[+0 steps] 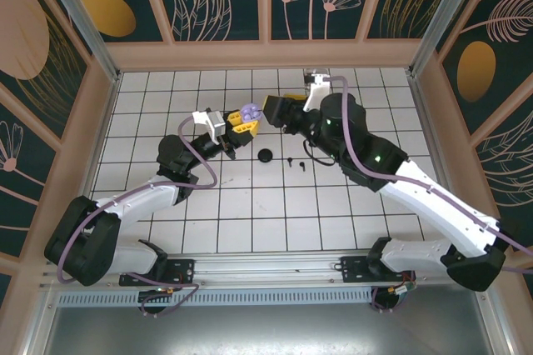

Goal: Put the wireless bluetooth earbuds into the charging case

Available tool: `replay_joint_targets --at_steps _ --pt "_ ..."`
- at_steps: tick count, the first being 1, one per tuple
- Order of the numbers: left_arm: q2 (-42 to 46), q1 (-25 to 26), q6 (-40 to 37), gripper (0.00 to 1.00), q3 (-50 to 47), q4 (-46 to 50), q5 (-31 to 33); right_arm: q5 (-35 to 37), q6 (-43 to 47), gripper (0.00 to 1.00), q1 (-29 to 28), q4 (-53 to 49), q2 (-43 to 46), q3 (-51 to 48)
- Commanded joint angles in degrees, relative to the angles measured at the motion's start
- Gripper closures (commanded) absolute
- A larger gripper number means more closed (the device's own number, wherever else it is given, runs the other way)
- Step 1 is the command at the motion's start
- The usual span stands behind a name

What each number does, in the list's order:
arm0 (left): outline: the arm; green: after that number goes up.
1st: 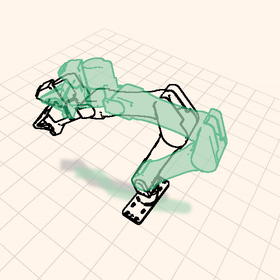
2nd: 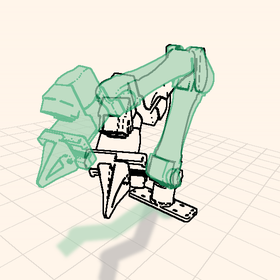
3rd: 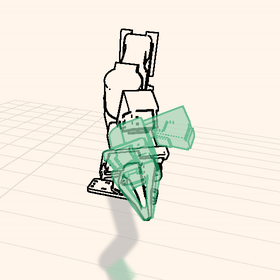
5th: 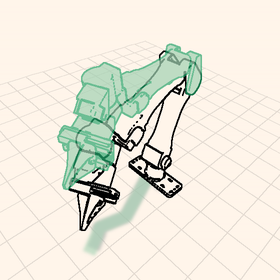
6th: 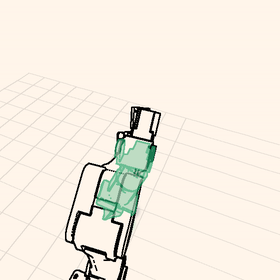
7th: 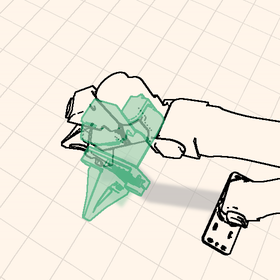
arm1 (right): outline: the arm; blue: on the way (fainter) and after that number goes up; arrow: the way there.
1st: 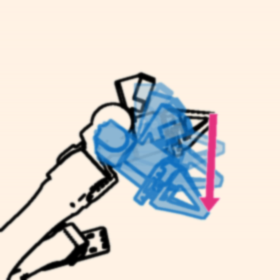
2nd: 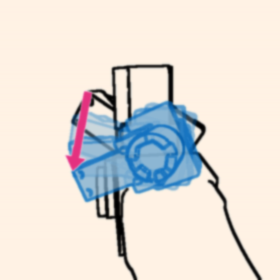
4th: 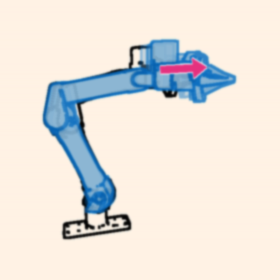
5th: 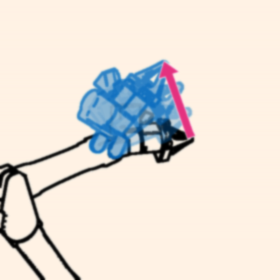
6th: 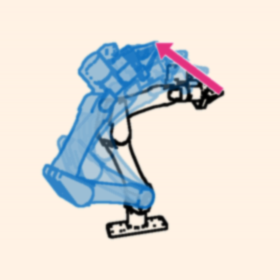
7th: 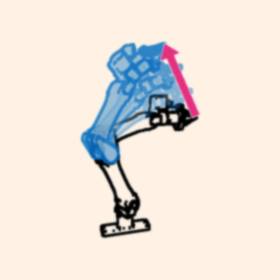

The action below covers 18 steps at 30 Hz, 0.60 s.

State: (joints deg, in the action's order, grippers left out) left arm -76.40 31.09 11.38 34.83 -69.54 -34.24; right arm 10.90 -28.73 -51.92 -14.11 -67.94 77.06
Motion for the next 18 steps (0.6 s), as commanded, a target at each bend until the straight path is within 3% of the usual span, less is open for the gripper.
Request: replay_joint_targets --at_steps 1,11,18 --pt "0.1 0.4 -2.4 1.0 0.2 1.7 -2.4 -4.7 0.9 0.48 2.2 -4.3 -3.2 4.1" --pt "0.1 0.8 -4.3 1.0 -0.2 4.5 -4.7 -9.8 6.0 0.7 4.9 -13.6 -16.1 16.7" --pt "-0.2 0.8 -4.4 1.0 0.7 5.3 -4.5 -16.6 7.3 0.93 5.4 -18.7 -20.2 18.9"
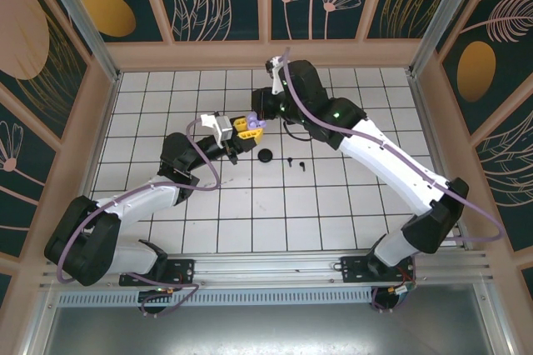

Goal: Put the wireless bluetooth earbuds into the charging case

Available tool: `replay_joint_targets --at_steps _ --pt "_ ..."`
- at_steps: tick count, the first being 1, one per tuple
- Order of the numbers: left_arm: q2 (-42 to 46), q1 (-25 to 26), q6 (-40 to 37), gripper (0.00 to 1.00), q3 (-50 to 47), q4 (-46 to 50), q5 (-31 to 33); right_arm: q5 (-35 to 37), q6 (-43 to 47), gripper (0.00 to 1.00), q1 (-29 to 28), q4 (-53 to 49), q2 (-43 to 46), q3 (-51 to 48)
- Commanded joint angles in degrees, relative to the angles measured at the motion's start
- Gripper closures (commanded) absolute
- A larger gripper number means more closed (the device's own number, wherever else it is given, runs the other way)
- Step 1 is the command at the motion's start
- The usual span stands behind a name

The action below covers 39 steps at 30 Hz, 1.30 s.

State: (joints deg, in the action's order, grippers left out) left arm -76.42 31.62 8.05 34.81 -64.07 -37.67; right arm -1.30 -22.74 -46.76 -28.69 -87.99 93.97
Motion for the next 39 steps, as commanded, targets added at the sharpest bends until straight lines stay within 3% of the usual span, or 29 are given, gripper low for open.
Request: replay_joint_targets --at_steps 1,9,13,16,21,26,30,35,39 --pt "-0.3 0.4 -1.1 1.0 1.0 0.2 -0.9 -5.7 1.5 0.96 0.1 -4.7 0.1 1.3" --pt "-0.9 0.4 -1.0 1.0 1.9 0.2 0.7 -8.1 -0.5 1.0 -3.9 -6.0 11.3 -11.1" --pt "-1.9 0.4 0.8 1.0 1.5 -1.5 1.5 0.5 -5.3 1.0 -1.4 -3.0 19.7 -17.7" --pt "-2.8 0.4 3.8 1.0 0.4 -3.4 2.6 1.9 -8.9 0.98 3.0 1.2 25.9 -23.1" --pt "-3.4 0.3 8.8 1.0 -3.1 -3.2 8.2 3.0 -11.5 0.94 5.7 4.0 30.1 -30.9" --pt "-2.9 0.3 13.1 1.0 -5.6 3.9 13.9 4.3 -12.6 0.86 5.7 5.4 31.3 -39.3" --pt "-3.5 0.3 15.5 1.0 -4.2 16.7 16.3 4.9 -13.1 0.71 5.8 7.0 31.3 -44.5" --pt "-6.2 -0.4 20.6 1.0 -4.5 22.9 16.6 4.6 -13.1 0.58 5.8 8.3 30.5 -47.7" --pt "-11.2 -2.7 25.9 1.0 -4.1 23.1 11.8 4.8 -11.9 0.5 6.0 8.7 29.4 -48.1"
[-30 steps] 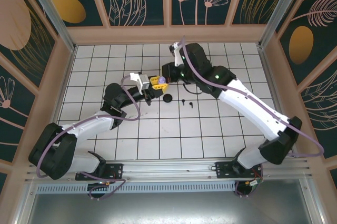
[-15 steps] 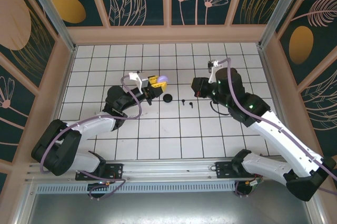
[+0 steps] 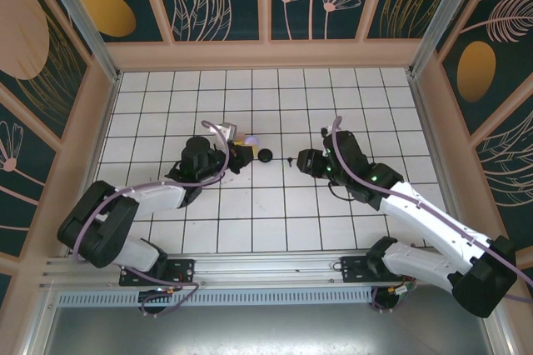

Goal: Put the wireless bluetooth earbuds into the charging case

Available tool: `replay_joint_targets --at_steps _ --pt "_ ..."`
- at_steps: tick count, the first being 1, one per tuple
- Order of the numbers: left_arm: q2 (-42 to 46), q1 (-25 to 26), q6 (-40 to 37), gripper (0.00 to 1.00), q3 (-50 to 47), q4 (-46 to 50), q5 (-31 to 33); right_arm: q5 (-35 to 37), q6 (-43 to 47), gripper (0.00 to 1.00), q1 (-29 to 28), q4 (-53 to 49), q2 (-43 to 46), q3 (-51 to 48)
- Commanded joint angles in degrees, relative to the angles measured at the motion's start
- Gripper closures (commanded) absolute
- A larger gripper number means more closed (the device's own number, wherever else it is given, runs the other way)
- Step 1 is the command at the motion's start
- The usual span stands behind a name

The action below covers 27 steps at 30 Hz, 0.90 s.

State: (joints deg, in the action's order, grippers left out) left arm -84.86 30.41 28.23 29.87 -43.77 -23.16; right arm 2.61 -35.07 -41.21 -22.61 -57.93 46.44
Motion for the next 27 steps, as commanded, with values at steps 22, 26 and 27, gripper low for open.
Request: replay_joint_targets --at_steps 22,26,27 --pt "-19.4 -9.0 9.6 0.85 7.6 10.7 -7.4 0.1 1.9 0.44 2.0 3.4 -2.2 -0.3" --pt "-20.6 -9.5 7.8 0.79 10.6 16.1 -5.5 0.4 1.6 0.44 2.0 3.0 -1.6 -0.4" --pt "-20.8 -9.8 7.4 0.77 11.1 17.1 -5.1 0.5 1.6 0.44 2.1 2.9 -1.5 -0.4"
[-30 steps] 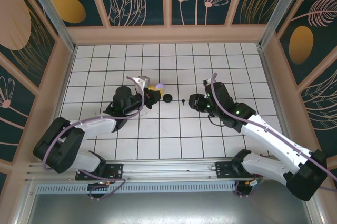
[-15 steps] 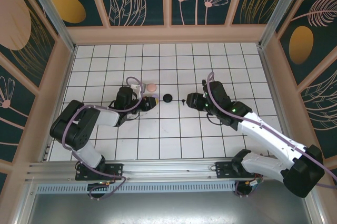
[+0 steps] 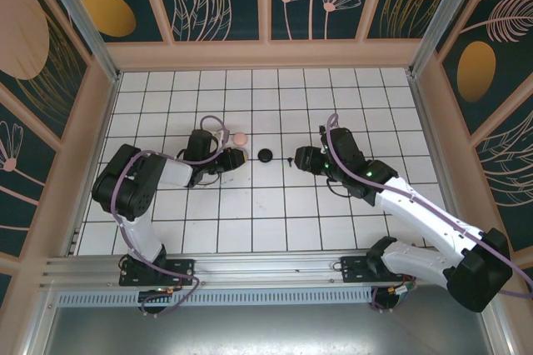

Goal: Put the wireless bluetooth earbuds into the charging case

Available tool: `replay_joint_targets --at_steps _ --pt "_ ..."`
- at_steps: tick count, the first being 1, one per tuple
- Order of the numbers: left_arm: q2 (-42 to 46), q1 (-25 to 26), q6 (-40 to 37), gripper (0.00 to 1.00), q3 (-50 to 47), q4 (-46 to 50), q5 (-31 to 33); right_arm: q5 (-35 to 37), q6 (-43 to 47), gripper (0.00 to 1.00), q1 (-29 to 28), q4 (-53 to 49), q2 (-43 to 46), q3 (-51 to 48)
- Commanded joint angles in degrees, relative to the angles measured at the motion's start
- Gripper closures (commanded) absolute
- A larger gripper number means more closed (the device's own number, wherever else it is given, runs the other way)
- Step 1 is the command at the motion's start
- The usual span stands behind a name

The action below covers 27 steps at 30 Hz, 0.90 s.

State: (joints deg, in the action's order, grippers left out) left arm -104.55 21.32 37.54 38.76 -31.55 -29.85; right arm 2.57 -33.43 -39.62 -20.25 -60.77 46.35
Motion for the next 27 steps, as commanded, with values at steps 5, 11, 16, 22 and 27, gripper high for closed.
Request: replay_joint_targets --at_steps 5,11,16,22,27 --pt "-1.2 -1.3 -3.3 0.62 4.1 10.2 4.4 0.7 -0.1 0.46 0.5 0.3 2.1 -0.2" --pt "-0.4 -1.5 -5.3 0.53 5.9 13.9 6.8 0.5 -0.1 0.46 0.7 0.2 2.4 -0.1" --pt "1.8 -2.4 -7.2 0.52 7.1 17.3 10.7 0.8 0.4 0.46 0.8 -0.4 2.6 0.4" --pt "8.5 -3.2 -11.7 0.51 9.3 23.1 18.0 1.3 0.8 0.45 0.8 -1.0 2.6 0.6" --pt "16.9 -3.1 -15.9 0.48 9.9 24.6 23.2 2.1 1.4 0.45 0.9 -1.4 2.1 0.8"
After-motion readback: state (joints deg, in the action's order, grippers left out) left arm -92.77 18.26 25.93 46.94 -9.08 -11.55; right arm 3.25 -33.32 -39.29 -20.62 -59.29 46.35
